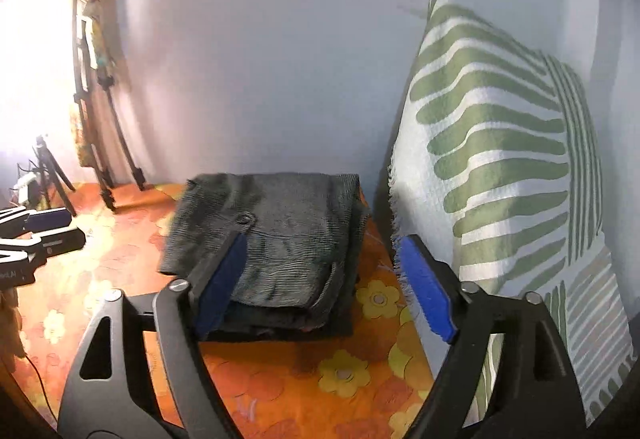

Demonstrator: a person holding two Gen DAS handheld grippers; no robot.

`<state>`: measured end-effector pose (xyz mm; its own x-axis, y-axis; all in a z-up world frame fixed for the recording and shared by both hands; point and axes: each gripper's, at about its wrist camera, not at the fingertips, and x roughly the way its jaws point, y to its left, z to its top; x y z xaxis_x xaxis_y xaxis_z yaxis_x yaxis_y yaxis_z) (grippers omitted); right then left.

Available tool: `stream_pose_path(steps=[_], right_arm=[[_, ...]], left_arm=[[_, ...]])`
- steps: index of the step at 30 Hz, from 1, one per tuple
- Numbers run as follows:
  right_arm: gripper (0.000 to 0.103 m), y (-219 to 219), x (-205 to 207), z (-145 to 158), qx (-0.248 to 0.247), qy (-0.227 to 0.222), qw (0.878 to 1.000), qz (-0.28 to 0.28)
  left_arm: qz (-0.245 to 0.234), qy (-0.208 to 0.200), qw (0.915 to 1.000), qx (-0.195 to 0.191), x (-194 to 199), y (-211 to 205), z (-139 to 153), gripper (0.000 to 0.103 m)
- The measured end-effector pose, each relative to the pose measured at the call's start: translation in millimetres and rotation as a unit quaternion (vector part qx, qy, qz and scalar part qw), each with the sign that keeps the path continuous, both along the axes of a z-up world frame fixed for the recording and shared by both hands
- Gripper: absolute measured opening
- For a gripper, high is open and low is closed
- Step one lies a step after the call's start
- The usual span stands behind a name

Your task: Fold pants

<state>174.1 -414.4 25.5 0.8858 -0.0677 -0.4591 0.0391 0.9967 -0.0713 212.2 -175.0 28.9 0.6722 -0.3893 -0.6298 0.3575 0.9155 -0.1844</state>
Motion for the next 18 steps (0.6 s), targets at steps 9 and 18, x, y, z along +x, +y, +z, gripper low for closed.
stream_pose_path(steps=[9, 18], right_arm=[[0.102, 55.7, -77.9, 18.4, -0.003, -0.053, 0.998, 0.014], [0.103, 105.2, -146.3, 3.9, 0.038, -0.07, 0.997, 0.025]], left_arm=[[-0.004, -0.047, 0.9989, -0.001, -78.5, 28.6, 30.5, 0.073], [0.006, -0.066, 0.9978, -0.009, -153.3, 72.2, 30.9, 0.078]])
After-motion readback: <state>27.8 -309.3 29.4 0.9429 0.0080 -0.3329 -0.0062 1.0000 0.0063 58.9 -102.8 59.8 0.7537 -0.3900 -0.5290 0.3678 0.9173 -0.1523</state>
